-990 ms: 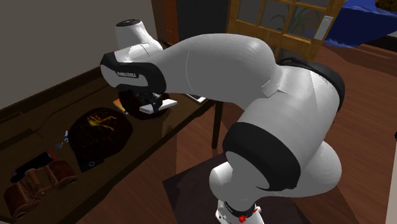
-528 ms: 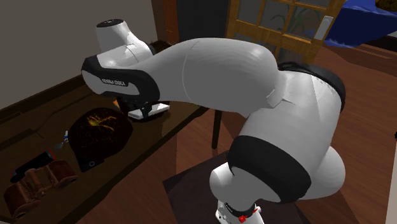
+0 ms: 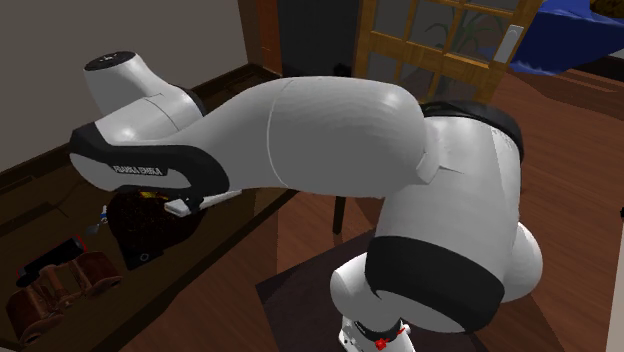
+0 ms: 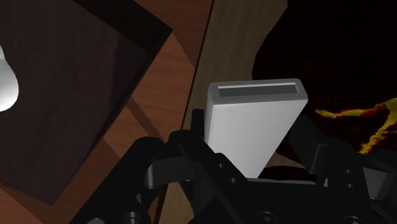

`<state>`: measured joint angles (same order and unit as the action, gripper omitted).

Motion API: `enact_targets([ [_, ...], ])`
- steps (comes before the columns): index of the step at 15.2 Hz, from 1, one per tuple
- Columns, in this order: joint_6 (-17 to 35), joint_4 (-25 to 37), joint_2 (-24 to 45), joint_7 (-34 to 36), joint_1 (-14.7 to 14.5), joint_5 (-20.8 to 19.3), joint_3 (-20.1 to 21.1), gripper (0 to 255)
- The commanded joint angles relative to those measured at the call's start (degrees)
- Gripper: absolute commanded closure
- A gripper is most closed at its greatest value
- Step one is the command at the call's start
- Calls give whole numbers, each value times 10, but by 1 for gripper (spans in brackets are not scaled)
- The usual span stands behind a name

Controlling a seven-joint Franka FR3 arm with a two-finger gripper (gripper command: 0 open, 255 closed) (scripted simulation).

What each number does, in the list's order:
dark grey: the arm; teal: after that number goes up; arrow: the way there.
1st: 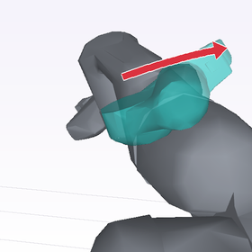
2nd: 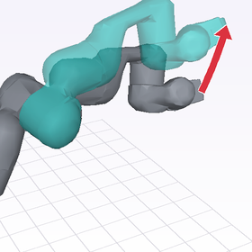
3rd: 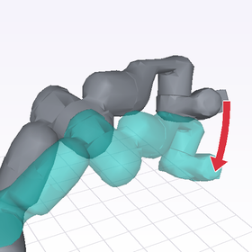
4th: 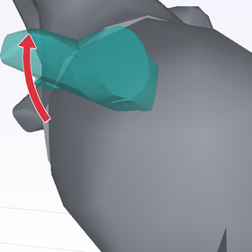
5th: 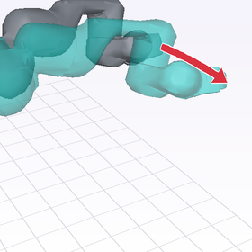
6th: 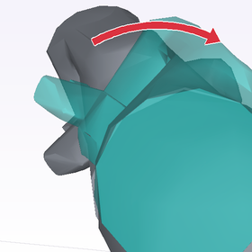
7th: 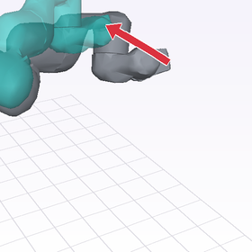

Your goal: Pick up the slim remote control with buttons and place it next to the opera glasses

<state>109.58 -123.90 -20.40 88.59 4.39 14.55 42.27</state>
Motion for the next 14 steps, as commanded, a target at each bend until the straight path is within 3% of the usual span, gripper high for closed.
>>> enact_targets([
  [1, -2, 16, 10, 34, -5, -1, 25, 255],
  [4, -1, 41, 33, 86, -10, -11, 66, 255],
  [14, 79, -19, 57, 94, -6, -18, 88, 255],
])
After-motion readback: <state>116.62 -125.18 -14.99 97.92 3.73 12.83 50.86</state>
